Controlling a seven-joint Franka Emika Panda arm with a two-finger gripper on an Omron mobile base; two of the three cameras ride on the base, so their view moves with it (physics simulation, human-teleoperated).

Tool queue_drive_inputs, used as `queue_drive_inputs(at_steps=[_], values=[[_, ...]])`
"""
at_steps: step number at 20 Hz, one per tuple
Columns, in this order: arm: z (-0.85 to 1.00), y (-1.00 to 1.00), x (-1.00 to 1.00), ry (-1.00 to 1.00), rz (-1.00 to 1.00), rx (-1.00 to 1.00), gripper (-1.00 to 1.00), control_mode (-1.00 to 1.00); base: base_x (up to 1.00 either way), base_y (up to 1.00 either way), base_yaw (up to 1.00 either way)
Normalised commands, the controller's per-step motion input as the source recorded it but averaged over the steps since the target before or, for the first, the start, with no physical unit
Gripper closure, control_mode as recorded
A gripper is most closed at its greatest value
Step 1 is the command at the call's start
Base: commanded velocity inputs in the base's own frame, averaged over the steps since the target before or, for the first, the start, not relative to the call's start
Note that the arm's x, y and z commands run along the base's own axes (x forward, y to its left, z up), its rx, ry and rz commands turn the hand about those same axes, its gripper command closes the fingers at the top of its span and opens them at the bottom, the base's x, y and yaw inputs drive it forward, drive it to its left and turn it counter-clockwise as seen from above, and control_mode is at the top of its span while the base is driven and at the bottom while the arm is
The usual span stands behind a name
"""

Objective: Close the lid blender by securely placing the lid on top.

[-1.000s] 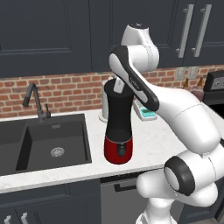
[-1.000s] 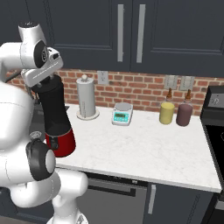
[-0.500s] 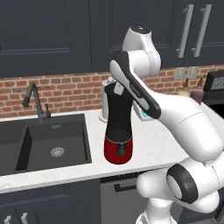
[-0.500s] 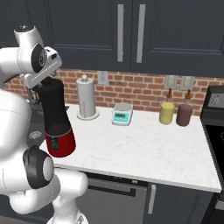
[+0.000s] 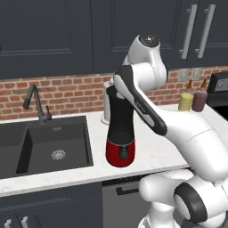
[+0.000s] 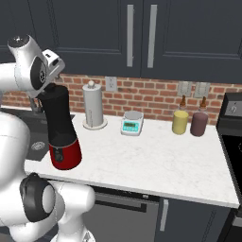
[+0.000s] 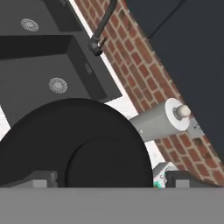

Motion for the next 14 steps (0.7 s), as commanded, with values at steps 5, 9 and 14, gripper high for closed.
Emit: queue_drive_inputs(at_steps=[5, 9, 14], values=[[0.16, 0.0, -0.39, -0.11, 0.0, 0.02, -1.0, -1.0, 0.0, 0.0, 0.0], [0.39, 0.0, -0.45, -0.02, 0.0, 0.04, -1.0, -1.0, 0.0, 0.0, 0.0], [0.26, -0.08, -0.45, 0.0, 0.0, 0.05, -1.0, -1.0, 0.0, 0.0, 0.0]])
